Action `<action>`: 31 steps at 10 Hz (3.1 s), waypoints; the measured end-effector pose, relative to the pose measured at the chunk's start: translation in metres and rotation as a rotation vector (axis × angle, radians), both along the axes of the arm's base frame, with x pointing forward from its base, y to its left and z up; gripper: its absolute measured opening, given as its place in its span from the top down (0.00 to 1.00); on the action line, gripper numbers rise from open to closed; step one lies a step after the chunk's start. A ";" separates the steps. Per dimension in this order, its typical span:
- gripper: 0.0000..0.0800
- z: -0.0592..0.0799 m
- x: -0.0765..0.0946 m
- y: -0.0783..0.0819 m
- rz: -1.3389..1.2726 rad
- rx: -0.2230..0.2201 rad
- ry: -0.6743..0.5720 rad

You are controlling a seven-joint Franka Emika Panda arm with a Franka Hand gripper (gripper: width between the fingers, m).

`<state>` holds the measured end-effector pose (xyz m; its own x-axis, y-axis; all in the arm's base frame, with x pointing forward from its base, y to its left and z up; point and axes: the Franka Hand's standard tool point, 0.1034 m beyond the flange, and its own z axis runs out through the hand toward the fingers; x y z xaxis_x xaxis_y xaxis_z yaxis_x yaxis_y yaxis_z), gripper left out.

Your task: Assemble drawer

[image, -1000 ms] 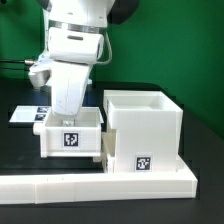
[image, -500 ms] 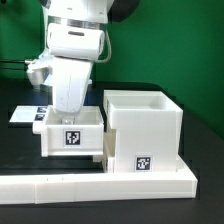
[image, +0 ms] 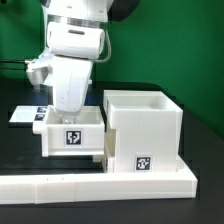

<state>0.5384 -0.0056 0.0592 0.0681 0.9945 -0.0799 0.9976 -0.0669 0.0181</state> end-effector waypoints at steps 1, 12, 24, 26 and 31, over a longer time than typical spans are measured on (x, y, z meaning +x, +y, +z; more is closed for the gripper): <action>0.95 -0.001 0.001 0.003 0.008 0.000 0.005; 0.95 -0.002 0.007 0.011 0.077 -0.014 0.047; 0.95 -0.004 -0.002 0.012 0.085 -0.005 0.028; 0.95 -0.005 -0.002 0.012 0.076 -0.003 0.020; 0.95 -0.004 0.006 0.014 0.032 -0.007 0.024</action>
Offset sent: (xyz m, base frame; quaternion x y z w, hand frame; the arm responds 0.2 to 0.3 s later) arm 0.0215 0.0102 0.0026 0.0356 -0.0120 -0.0633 0.9973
